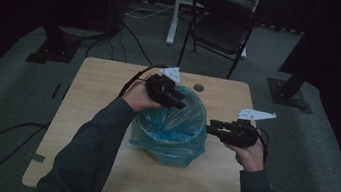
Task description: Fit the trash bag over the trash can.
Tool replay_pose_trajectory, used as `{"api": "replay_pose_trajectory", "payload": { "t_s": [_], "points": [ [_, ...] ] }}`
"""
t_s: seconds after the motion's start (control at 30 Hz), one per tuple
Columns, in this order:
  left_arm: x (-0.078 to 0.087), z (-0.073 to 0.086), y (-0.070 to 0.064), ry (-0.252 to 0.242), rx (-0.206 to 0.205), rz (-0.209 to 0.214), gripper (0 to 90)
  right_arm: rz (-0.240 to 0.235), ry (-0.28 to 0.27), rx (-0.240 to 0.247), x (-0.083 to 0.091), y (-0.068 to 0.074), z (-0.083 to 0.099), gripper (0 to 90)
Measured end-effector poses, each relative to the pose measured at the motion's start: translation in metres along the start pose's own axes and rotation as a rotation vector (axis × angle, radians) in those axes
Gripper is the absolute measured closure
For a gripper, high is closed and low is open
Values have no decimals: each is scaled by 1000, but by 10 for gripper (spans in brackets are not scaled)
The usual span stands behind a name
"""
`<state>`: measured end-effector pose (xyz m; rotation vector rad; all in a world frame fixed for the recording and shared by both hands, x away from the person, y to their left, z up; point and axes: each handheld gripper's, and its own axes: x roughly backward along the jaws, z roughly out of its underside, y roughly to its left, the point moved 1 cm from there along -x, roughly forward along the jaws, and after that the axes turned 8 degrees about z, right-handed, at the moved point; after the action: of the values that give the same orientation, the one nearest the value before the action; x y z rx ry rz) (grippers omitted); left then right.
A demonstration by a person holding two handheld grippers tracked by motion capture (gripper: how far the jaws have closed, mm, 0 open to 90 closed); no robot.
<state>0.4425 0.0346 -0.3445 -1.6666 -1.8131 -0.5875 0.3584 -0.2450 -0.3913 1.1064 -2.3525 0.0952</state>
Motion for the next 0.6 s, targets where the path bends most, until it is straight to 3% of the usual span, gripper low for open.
{"api": "replay_pose_trajectory", "payload": {
  "t_s": [0.4, 0.6],
  "points": [
    [-19, -3, 1, 79, -3, -14, 614, -1, 2, 0, -1, 0, 0, 620],
    [-32, -4, 0, 147, -16, -28, 614, 0, 1, 0, -1, 0, 1, 620]
  ]
}}
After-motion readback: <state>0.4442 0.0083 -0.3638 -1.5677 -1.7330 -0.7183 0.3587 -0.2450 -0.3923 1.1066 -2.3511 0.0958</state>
